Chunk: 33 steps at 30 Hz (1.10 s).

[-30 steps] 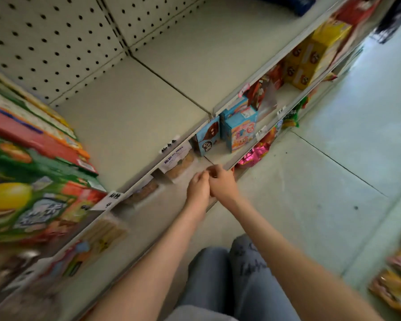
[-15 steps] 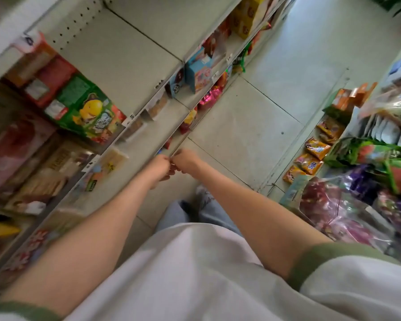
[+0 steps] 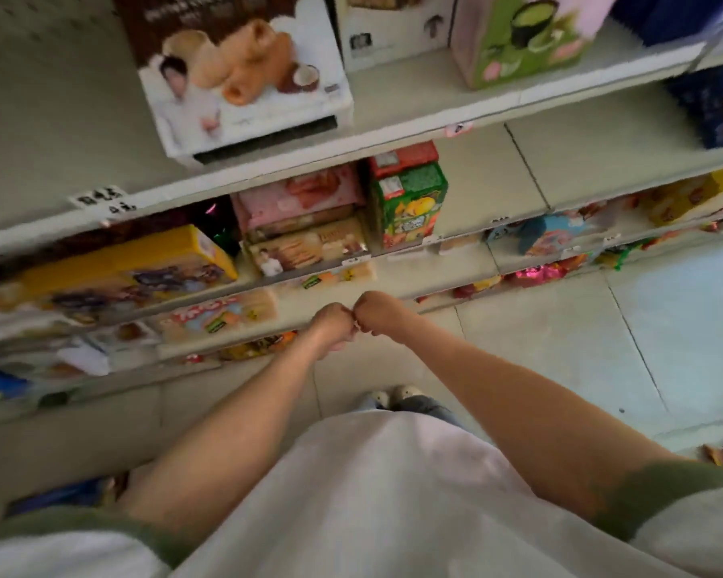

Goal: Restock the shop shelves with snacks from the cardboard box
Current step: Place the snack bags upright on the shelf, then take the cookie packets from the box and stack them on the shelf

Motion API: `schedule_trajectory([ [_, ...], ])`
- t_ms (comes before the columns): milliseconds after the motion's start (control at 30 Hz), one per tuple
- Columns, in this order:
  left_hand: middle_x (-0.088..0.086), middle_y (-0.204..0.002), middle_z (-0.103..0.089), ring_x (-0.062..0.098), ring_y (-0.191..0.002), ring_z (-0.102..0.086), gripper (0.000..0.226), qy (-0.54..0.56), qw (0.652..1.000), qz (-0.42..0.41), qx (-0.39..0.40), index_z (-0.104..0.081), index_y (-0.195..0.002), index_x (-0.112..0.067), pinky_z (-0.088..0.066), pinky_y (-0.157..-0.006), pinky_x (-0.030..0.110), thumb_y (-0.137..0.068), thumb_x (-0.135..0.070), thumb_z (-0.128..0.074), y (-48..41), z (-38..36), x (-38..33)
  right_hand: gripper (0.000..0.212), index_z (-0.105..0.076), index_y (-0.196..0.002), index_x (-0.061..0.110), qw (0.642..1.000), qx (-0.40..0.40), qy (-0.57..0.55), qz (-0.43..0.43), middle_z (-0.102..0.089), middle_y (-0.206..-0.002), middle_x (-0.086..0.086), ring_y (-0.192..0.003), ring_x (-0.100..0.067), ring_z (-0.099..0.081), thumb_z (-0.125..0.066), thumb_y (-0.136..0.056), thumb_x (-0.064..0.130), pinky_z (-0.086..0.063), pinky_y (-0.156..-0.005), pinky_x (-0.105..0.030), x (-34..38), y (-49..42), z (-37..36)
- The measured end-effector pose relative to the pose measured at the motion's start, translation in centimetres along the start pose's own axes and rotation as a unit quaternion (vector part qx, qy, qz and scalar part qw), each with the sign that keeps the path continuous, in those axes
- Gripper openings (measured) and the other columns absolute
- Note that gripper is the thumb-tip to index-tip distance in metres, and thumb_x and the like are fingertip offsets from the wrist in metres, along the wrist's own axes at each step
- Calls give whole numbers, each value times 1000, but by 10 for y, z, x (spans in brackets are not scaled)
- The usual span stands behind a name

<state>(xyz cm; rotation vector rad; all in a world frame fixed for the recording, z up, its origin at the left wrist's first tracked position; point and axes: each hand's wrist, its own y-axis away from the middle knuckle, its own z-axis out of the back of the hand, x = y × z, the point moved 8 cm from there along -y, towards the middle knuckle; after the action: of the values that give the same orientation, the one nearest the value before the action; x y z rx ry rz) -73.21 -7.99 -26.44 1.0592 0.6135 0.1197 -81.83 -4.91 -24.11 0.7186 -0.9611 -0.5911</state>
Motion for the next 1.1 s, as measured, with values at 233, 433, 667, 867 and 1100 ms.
schedule_trajectory([
  [233,18,-101,-62,27,-90,-62,19,138,986,32,-83,-61,-102,-2,-51,-80,35,-96,-9,-45,30,59,68,26,-58,-77,3,980,88,162,75,-58,-71,-13,-60,-22,-51,-47,-92,21,-37,-53,-25,74,-10,-63],
  [433,6,-89,-59,16,-78,-57,14,229,959,71,-148,-58,-98,-13,-46,-67,27,-90,-9,-48,67,115,151,29,-53,-71,8,930,152,291,162,-55,-66,-9,-59,-22,-51,-42,-94,21,-37,-51,-28,144,-4,-155],
  [667,1,-81,-53,18,-81,-56,13,333,915,111,-197,-51,-106,-8,-45,-66,27,-98,-7,-41,112,194,299,16,-55,-83,6,856,230,388,252,-56,-86,-15,-82,-26,-53,-43,-91,11,-40,-64,-32,249,29,-316],
  [867,3,-82,-56,15,-71,-56,16,425,850,160,-265,-55,-89,-11,-48,-66,29,-97,-11,-42,145,263,436,31,-41,-61,20,802,286,428,303,-52,-86,-9,-82,-20,-48,-44,-92,15,-30,-50,-19,325,58,-460],
  [1100,19,-98,-64,25,-80,-56,32,502,771,195,-339,-59,-112,3,-48,-72,37,-98,-18,-41,156,335,546,13,-57,-84,13,787,314,437,302,-56,-88,-10,-86,-22,-52,-44,-88,13,-40,-72,-30,400,43,-568],
])
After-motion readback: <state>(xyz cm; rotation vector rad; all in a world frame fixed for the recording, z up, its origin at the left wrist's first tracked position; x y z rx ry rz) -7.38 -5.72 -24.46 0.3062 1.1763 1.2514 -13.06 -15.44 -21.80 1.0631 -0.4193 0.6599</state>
